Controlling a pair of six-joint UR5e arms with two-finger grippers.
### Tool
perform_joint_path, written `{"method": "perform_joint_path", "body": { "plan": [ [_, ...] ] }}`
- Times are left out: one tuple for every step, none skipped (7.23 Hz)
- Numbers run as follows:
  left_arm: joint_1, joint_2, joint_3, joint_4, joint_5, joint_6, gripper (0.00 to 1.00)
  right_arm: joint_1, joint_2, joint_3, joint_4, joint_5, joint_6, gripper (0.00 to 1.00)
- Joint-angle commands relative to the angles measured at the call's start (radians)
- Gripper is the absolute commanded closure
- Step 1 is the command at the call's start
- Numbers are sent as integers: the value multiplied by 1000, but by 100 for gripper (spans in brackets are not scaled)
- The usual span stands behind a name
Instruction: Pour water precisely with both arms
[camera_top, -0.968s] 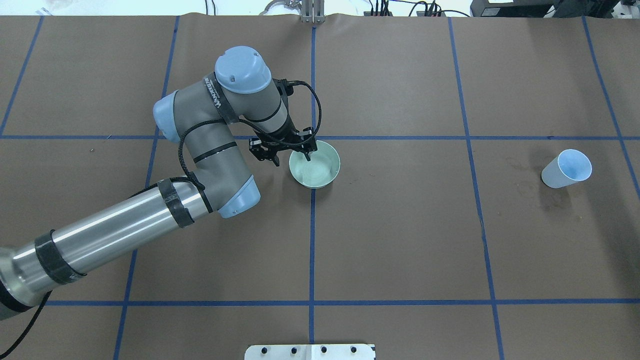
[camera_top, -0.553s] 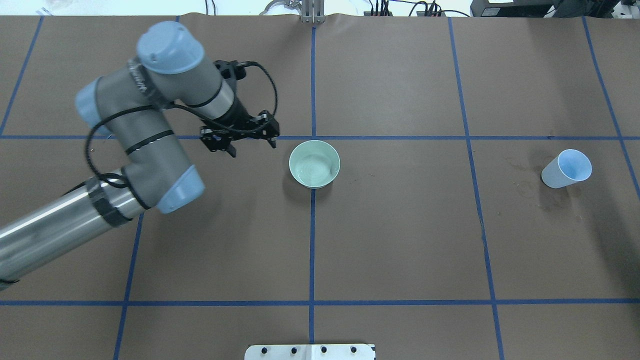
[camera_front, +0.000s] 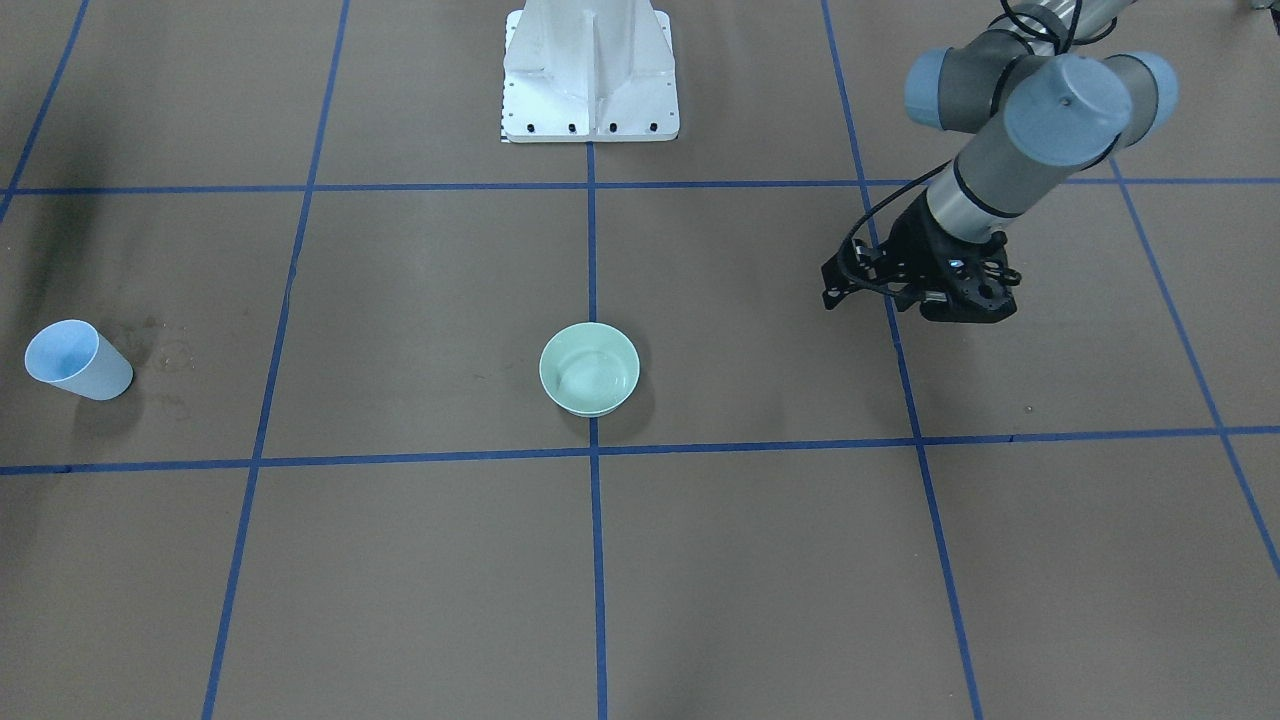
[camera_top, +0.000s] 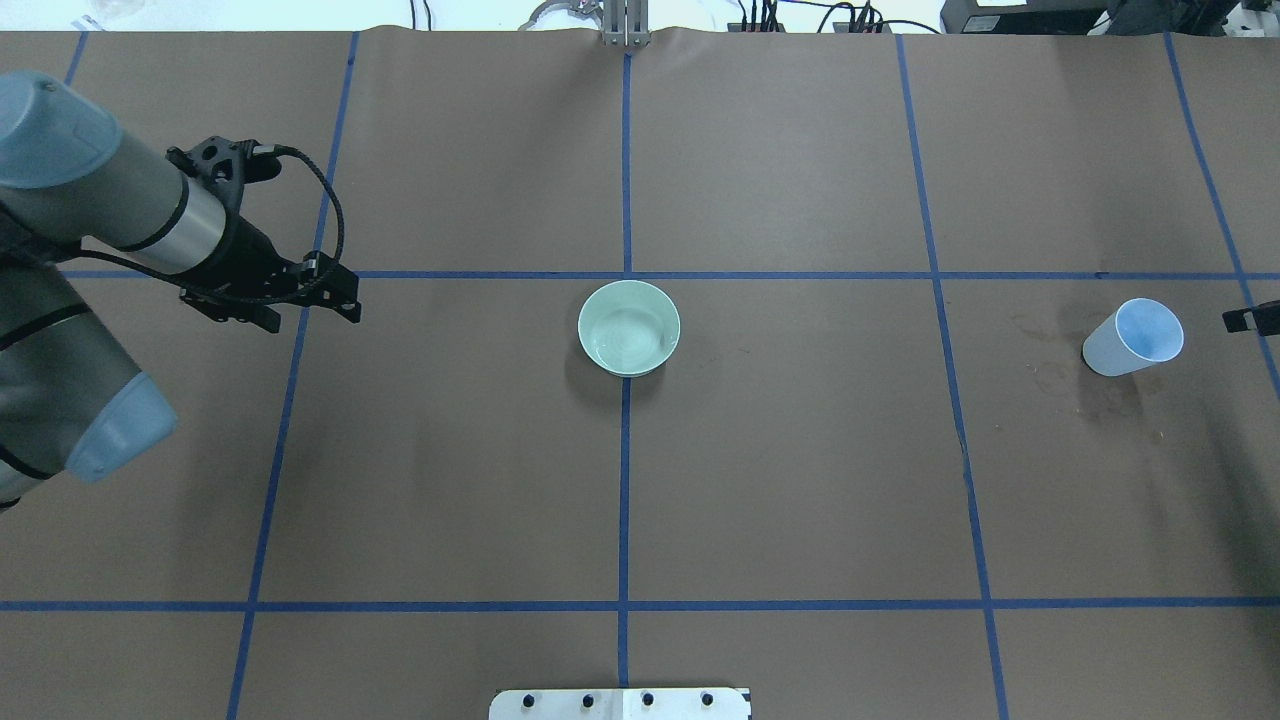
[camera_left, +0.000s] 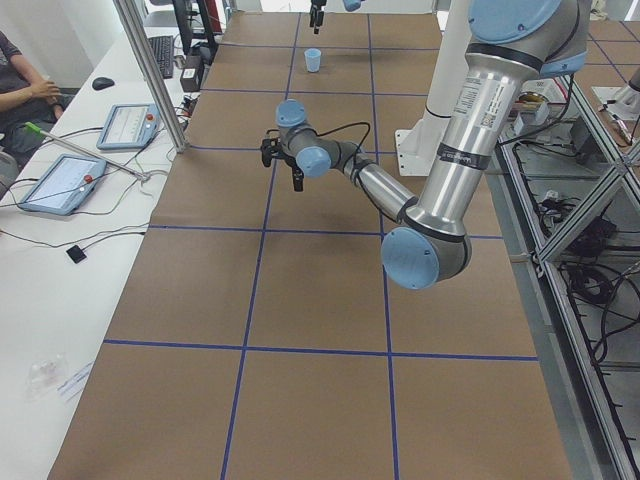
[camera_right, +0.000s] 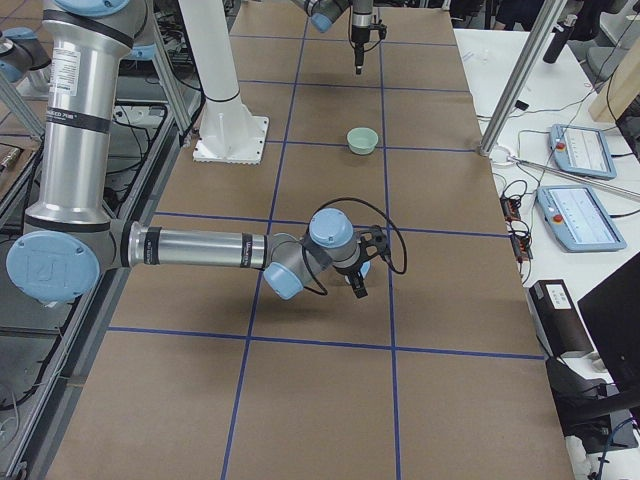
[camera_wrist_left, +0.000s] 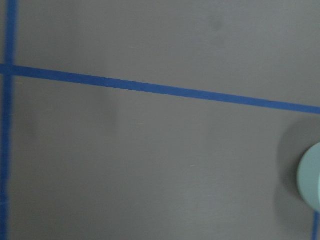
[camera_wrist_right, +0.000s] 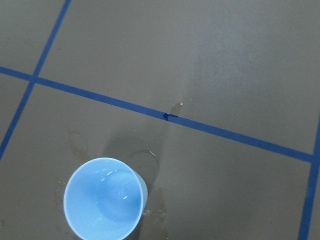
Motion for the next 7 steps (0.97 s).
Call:
{"method": "perform_joint_path", "body": {
  "plan": [
    [-47, 104, -20, -7, 29, 130, 0, -80, -32, -18, 235, -62, 30, 0],
    [-67, 112, -23, -12, 25, 128, 0, -129, -31, -32, 313, -99, 27, 1],
    [-74, 117, -25, -9, 20, 126, 0, -163, -31, -58, 384, -156, 26, 1],
    [-86, 130, -26, -9, 17, 134, 0, -203, -31, -125, 471, -235, 22, 1],
    [-86, 137, -33, -12, 25, 135, 0, -232, -16, -189, 534, -274, 21, 1],
    [-86, 135, -39, -9, 23, 122, 0, -240, -14, -199, 541, -282, 25, 1],
    [-87, 135, -40, -13, 22, 122, 0, -254, -14, -207, 544, -278, 33, 1]
  ]
}}
